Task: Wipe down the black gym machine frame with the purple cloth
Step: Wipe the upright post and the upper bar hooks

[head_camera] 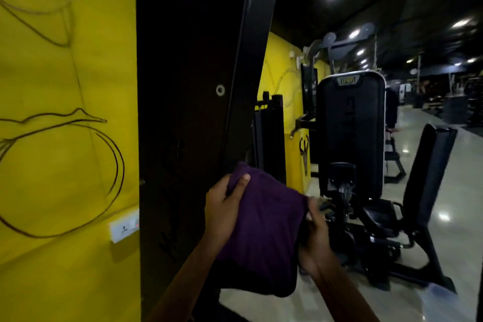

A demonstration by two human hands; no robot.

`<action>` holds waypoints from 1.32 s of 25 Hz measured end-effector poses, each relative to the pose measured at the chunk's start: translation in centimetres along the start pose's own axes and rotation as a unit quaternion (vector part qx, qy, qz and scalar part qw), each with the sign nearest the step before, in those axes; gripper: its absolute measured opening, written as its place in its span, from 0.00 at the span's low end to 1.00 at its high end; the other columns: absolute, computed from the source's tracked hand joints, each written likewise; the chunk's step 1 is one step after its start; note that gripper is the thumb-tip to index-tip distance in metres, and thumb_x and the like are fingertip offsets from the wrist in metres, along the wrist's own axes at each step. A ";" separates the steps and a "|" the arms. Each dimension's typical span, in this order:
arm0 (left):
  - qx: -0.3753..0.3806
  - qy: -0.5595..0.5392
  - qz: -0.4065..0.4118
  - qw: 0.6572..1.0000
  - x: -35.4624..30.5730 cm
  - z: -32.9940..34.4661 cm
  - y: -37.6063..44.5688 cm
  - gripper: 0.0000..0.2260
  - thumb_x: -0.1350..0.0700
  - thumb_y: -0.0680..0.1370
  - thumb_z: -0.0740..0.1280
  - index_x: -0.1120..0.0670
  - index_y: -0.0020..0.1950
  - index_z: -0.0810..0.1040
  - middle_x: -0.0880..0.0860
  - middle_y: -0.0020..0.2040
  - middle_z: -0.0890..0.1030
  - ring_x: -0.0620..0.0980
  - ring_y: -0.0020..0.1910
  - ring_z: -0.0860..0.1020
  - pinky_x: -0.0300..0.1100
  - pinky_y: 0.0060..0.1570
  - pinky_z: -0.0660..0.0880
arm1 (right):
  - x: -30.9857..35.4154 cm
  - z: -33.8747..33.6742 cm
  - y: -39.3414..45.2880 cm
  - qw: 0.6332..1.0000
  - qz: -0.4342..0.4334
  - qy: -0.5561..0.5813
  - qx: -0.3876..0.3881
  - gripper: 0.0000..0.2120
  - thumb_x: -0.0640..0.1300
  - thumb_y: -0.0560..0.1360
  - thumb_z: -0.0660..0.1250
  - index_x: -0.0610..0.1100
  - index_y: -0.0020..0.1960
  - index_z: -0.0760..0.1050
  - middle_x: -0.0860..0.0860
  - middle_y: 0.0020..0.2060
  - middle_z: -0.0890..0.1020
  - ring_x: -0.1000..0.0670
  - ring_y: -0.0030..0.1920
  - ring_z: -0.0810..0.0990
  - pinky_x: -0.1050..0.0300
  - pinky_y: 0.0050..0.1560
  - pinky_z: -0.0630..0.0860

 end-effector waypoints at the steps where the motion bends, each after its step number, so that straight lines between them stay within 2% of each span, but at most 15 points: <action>1: 0.027 -0.003 0.001 1.000 -0.8 0.3 0.4 0.05 0.49 0.76 0.67 0.47 0.45 0.81 0.48 0.43 0.84 0.48 0.45 0.82 0.48 0.49 0.78 | 0.2 0.8 -0.2 1.000 0.003 0.023 -0.014 0.48 0.69 0.41 0.79 0.43 0.54 0.78 0.44 0.50 0.83 0.43 0.51 0.80 0.48 0.47 0.73; 2: 0.053 0.002 0.007 0.999 -1.5 0.5 0.8 0.08 0.47 0.75 0.67 0.50 0.46 0.81 0.49 0.43 0.84 0.48 0.45 0.82 0.47 0.49 0.78 | 0.5 1.4 -0.3 0.999 0.001 0.041 -0.035 0.42 0.73 0.52 0.73 0.43 0.54 0.76 0.44 0.48 0.81 0.43 0.49 0.78 0.49 0.46 0.72; 4: 0.094 0.040 0.052 0.993 -3.1 0.7 1.9 0.13 0.43 0.73 0.65 0.52 0.46 0.81 0.51 0.42 0.83 0.48 0.44 0.81 0.47 0.48 0.77 | 1.9 3.0 -0.4 0.996 0.002 0.068 -0.050 0.30 0.69 0.70 0.59 0.40 0.46 0.77 0.43 0.40 0.81 0.42 0.43 0.78 0.51 0.43 0.70; 5: 0.104 0.069 0.081 0.989 -4.0 0.7 2.6 0.14 0.42 0.73 0.65 0.51 0.46 0.80 0.51 0.42 0.83 0.47 0.43 0.81 0.47 0.47 0.78 | 2.9 4.0 -0.4 0.997 0.008 0.062 -0.034 0.31 0.67 0.69 0.59 0.38 0.43 0.80 0.42 0.36 0.82 0.41 0.39 0.80 0.50 0.42 0.71; 8: 0.093 0.119 0.160 0.976 -6.4 1.0 4.6 0.12 0.43 0.74 0.66 0.50 0.48 0.80 0.48 0.42 0.80 0.43 0.41 0.79 0.41 0.44 0.77 | 5.4 6.8 -0.4 0.997 0.003 0.030 0.068 0.28 0.61 0.58 0.77 0.34 0.38 0.83 0.40 0.36 0.84 0.42 0.34 0.84 0.51 0.36 0.78; 10: 0.080 0.124 0.198 0.969 -8.2 1.3 5.6 0.14 0.39 0.73 0.66 0.49 0.46 0.79 0.47 0.42 0.79 0.42 0.40 0.78 0.38 0.41 0.75 | 7.1 7.6 -0.7 0.996 -0.018 -0.016 0.089 0.28 0.52 0.48 0.85 0.34 0.39 0.84 0.38 0.40 0.84 0.43 0.36 0.84 0.55 0.31 0.80; 12: 0.081 0.121 0.233 0.961 -10.2 1.6 6.5 0.12 0.38 0.71 0.67 0.46 0.44 0.78 0.46 0.42 0.78 0.41 0.40 0.78 0.35 0.40 0.74 | 8.6 8.4 -1.2 0.988 -0.046 -0.070 0.127 0.32 0.46 0.43 0.85 0.38 0.45 0.84 0.39 0.47 0.84 0.44 0.43 0.85 0.56 0.36 0.81; 14: 0.087 0.128 0.266 0.951 -12.1 2.2 7.4 0.05 0.44 0.72 0.70 0.42 0.43 0.76 0.45 0.43 0.78 0.40 0.42 0.78 0.34 0.40 0.75 | 9.8 9.4 -1.4 0.980 -0.080 -0.123 0.137 0.29 0.44 0.52 0.81 0.42 0.53 0.83 0.40 0.52 0.83 0.45 0.48 0.84 0.56 0.41 0.81; 17: 0.078 0.165 0.340 0.923 -15.0 3.1 8.5 0.08 0.43 0.72 0.70 0.46 0.44 0.78 0.43 0.44 0.77 0.40 0.43 0.77 0.38 0.41 0.76 | 11.4 11.4 -1.1 0.979 -0.127 -0.118 0.107 0.24 0.40 0.63 0.74 0.40 0.59 0.79 0.40 0.50 0.83 0.45 0.44 0.83 0.57 0.37 0.80; 19: 0.065 0.183 0.377 0.906 -16.9 3.4 9.6 0.16 0.39 0.72 0.67 0.51 0.46 0.80 0.44 0.43 0.77 0.41 0.41 0.77 0.40 0.42 0.75 | 12.5 12.9 -1.3 0.978 -0.142 -0.087 0.128 0.22 0.43 0.64 0.71 0.39 0.57 0.80 0.41 0.48 0.84 0.46 0.41 0.83 0.57 0.35 0.80; 22: 0.062 0.201 0.390 0.896 -19.9 3.4 11.9 0.11 0.45 0.74 0.70 0.53 0.47 0.82 0.46 0.43 0.78 0.42 0.41 0.77 0.45 0.44 0.76 | 14.9 15.4 -2.0 0.968 -0.148 -0.075 0.189 0.15 0.46 0.68 0.69 0.40 0.51 0.83 0.43 0.46 0.85 0.48 0.40 0.84 0.59 0.35 0.80; 24: 0.058 0.208 0.411 0.886 -22.0 3.7 13.1 0.11 0.45 0.74 0.69 0.53 0.47 0.82 0.45 0.42 0.78 0.40 0.40 0.77 0.44 0.42 0.76 | 16.7 16.6 -1.5 0.962 -0.164 -0.095 0.196 0.15 0.43 0.67 0.69 0.38 0.52 0.82 0.42 0.44 0.84 0.47 0.39 0.84 0.58 0.35 0.80; 26: 0.012 0.242 0.457 0.855 -24.3 3.7 14.0 0.16 0.40 0.74 0.66 0.51 0.46 0.81 0.43 0.43 0.76 0.38 0.37 0.75 0.36 0.37 0.72 | 18.2 17.6 -0.2 0.966 -0.177 -0.086 0.169 0.14 0.41 0.69 0.69 0.38 0.53 0.80 0.41 0.45 0.84 0.45 0.41 0.83 0.55 0.39 0.80; 29: -0.087 0.256 0.529 0.805 -28.3 3.3 15.8 0.20 0.37 0.76 0.57 0.51 0.48 0.78 0.42 0.46 0.73 0.38 0.38 0.73 0.32 0.37 0.68 | 20.9 18.7 1.9 0.974 -0.221 0.015 0.055 0.08 0.41 0.72 0.70 0.41 0.51 0.79 0.43 0.40 0.83 0.44 0.39 0.82 0.53 0.38 0.77; 33: -0.132 0.216 0.524 0.813 -33.4 3.1 20.5 0.17 0.48 0.79 0.57 0.55 0.58 0.77 0.47 0.56 0.72 0.40 0.51 0.71 0.33 0.46 0.68 | 26.0 22.8 2.7 0.907 -0.412 0.074 -0.044 0.02 0.44 0.75 0.68 0.48 0.45 0.75 0.50 0.40 0.80 0.49 0.42 0.80 0.54 0.45 0.78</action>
Point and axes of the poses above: each hand's wrist, its own y-axis towards the middle knuckle, its own z-axis out of the palm, x = y × z, the point moved 2 cm from there along y, towards the middle knuckle
